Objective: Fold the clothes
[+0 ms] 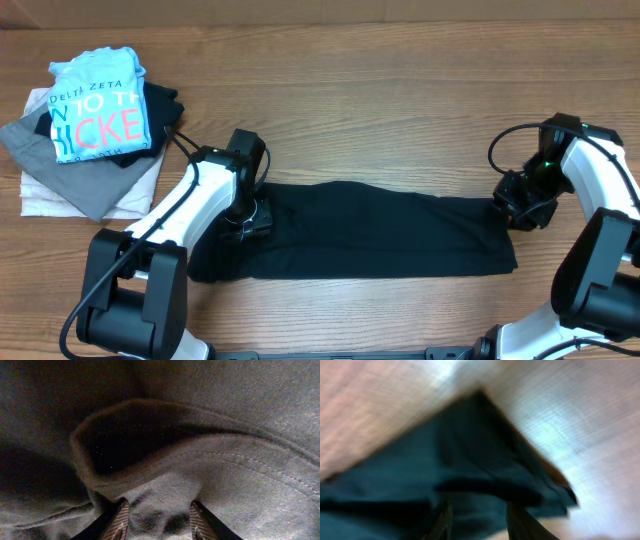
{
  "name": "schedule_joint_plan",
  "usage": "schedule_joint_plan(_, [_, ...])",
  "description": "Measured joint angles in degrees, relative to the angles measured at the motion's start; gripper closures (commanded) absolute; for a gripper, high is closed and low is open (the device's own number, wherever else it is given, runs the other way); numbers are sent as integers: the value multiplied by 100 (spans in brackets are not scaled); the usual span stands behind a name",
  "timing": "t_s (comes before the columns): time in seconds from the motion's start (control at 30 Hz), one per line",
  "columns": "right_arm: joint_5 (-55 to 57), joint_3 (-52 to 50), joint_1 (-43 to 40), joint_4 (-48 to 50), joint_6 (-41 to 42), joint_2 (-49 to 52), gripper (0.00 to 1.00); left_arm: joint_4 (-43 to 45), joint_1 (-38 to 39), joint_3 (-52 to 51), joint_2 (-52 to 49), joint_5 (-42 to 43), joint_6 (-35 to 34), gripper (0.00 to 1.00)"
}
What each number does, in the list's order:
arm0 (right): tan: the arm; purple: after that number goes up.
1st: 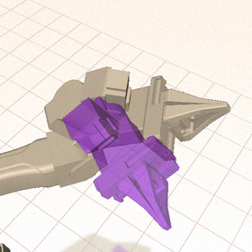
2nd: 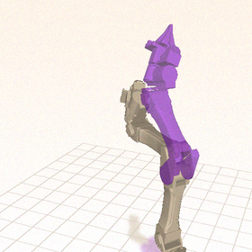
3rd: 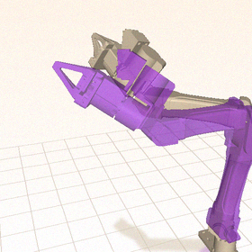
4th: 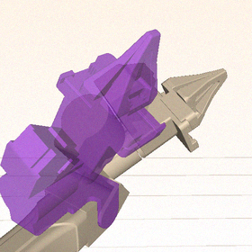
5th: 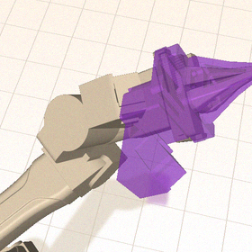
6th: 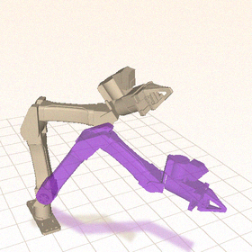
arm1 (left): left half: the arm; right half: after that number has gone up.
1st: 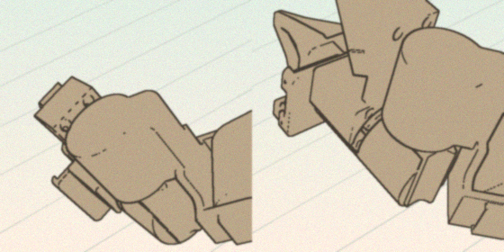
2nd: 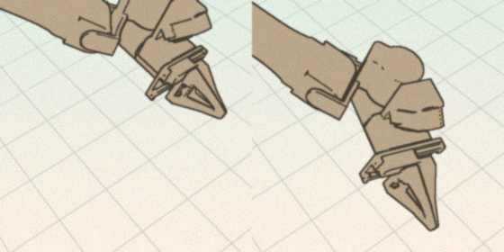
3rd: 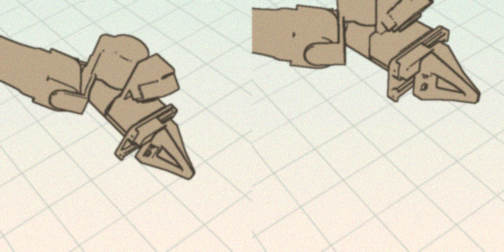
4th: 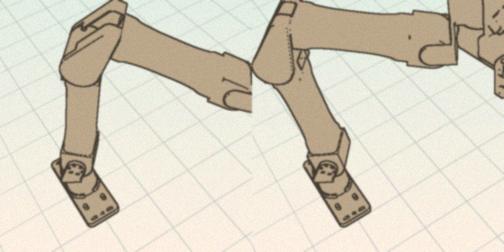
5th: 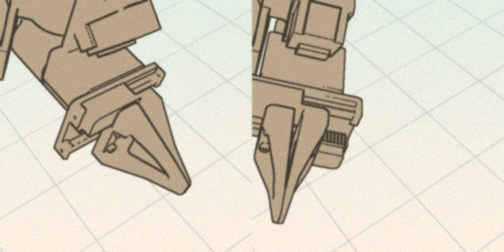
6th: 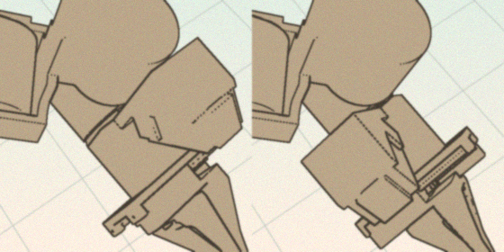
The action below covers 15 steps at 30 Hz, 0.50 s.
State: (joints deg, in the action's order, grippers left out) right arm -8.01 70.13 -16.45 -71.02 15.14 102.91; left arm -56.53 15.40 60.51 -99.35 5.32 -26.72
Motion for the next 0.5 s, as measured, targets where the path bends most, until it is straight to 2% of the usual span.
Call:
schedule_joint_plan(0.17, [-575,0,133,7,-463,0,61,0,0,0,0,0,0,55])
schedule_joint_plan(0.3, [-417,0,417,-387,-564,0,61,0,0,0,0,2,0,55])
schedule_joint_plan(0.5, [754,-170,428,-909,243,0,57,0,0,-4,0,2,0,55])
